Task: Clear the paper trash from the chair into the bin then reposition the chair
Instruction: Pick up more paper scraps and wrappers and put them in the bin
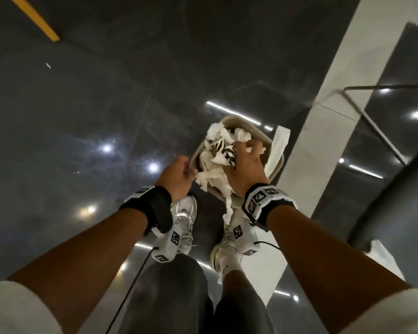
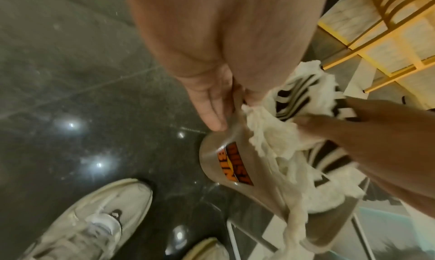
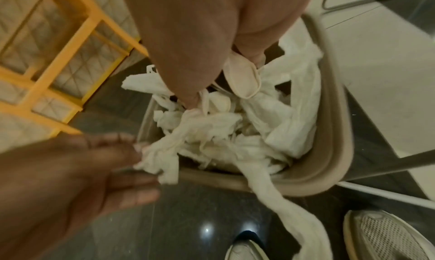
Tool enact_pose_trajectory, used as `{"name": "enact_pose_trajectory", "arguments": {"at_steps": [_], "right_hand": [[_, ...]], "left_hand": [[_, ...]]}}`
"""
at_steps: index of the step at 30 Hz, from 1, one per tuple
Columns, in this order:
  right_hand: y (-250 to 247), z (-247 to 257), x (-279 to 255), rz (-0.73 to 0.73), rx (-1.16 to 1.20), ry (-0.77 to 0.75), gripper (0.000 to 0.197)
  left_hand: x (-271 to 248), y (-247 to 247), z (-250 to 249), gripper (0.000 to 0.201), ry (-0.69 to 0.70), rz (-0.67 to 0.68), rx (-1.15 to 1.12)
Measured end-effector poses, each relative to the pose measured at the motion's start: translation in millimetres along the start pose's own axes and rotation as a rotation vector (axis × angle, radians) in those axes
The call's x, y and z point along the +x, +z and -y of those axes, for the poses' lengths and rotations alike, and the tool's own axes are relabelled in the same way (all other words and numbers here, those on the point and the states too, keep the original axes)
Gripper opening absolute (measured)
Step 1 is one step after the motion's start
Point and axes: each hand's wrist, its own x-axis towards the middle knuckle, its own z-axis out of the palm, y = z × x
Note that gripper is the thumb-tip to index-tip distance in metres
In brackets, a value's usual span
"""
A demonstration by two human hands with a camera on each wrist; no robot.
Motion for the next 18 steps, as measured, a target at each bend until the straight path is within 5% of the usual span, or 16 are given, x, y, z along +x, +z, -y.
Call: {"name": "enact_pose_trajectory", "arguments": {"at_steps": [6,11,13,18], "right_hand": [[44.6,-19.0,31.3,0.156,-0.391,-0.008,0.074],[62.1,-28.1,55.5,0.428,-0.090,-0.024,0.085],[55.4,-25.7,63.0,0.576,-0.084,-0.080,0.060],[30.7,-19.9,57.4,0.441,-0.126,-0.138,0.055]], "left_hand": [[-0.4,3.9,-3.5,0.009,-0.009,0.019,-0.354],[15.1,-16.8,8.5,0.014,0.013,-0.049,-0.397],[18.4,-22.3,12.8,0.019,0.020,-0.025,-0.411],[7.9,-26.4,3.3,0.019,-0.049,-0.037,-0.399]]}}
